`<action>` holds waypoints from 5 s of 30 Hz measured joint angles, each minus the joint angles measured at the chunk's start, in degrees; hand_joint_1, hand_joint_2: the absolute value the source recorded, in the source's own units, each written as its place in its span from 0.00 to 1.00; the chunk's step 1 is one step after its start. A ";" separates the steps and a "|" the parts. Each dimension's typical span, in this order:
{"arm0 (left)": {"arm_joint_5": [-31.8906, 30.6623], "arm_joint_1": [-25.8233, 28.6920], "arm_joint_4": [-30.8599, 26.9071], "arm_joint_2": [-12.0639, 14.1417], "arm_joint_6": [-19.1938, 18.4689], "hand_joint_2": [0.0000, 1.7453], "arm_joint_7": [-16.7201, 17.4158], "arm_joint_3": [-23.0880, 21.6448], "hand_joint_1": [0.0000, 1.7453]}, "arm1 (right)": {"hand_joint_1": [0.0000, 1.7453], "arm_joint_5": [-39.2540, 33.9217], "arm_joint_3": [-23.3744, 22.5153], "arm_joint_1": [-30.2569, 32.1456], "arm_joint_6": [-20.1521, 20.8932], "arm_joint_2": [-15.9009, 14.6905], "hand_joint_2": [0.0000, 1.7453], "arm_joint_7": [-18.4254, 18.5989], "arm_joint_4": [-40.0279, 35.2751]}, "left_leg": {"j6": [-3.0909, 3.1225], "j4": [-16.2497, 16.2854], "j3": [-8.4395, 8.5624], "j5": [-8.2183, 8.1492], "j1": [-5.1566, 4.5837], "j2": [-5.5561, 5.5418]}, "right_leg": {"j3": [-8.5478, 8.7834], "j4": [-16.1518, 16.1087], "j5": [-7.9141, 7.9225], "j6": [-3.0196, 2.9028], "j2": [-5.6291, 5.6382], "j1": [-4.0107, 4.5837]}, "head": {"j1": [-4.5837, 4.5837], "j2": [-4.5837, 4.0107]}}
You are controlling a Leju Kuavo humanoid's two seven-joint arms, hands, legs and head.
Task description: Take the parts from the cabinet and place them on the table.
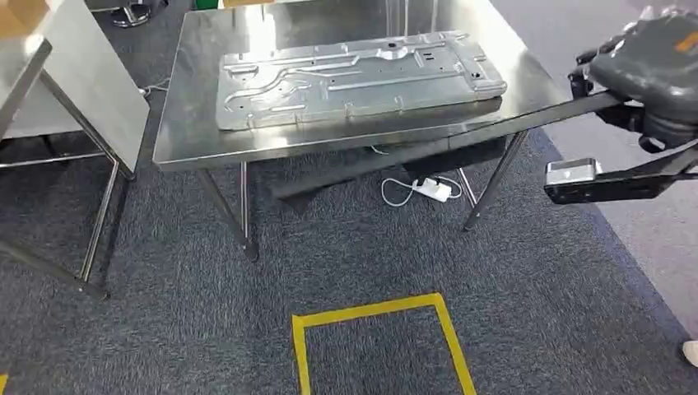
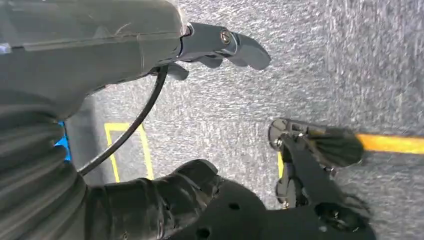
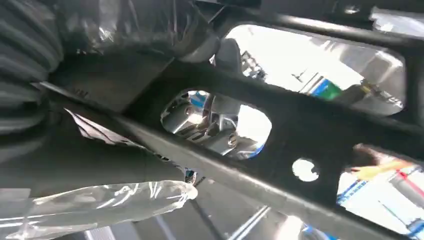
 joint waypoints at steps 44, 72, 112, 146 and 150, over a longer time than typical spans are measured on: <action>-0.31 -0.10 -0.09 0.11 -0.20 1.00 0.77 0.48 0.00 | 1.00 10.86 -19.82 19.53 -5.70 0.57 1.00 -0.59 1.55 | 2.70 -2.31 -2.00 3.32 -0.50 0.68 | 3.04 0.11 -0.59 0.95 -0.09 0.27 | -0.17 0.00; -0.52 0.31 -0.31 0.41 0.79 1.00 1.86 0.66 0.00 | 1.00 10.09 -20.19 20.33 -5.68 0.39 1.00 -1.07 3.19 | 5.03 -1.02 -6.01 6.09 -2.86 -1.64 | 6.45 -1.95 -4.28 -0.49 0.98 1.13 | -0.31 0.00; -1.33 -0.06 -0.35 -0.20 1.77 1.00 3.37 0.66 0.00 | 1.00 9.02 -20.52 22.94 -5.16 2.12 1.00 -1.97 3.58 | 3.48 -3.06 -1.66 4.72 -0.95 0.21 | -3.34 14.50 -9.97 1.21 -0.19 0.59 | -0.04 0.00; -1.27 -0.19 -0.39 -0.35 1.62 1.00 2.91 0.66 0.00 | 1.00 7.84 -20.63 23.73 -3.54 2.56 1.00 -3.17 3.69 | 2.67 -1.87 -3.53 5.25 -0.02 0.03 | -0.50 10.77 -10.73 1.79 -0.35 0.38 | -0.04 0.00; -1.29 -0.28 -0.39 -0.35 1.57 1.00 2.88 0.66 0.00 | 1.00 8.19 -20.61 23.90 -3.34 2.58 1.00 -3.12 3.69 | 3.05 -1.10 -2.94 4.21 -0.65 -1.27 | -2.72 9.78 -5.29 1.34 -0.26 0.66 | -0.02 0.00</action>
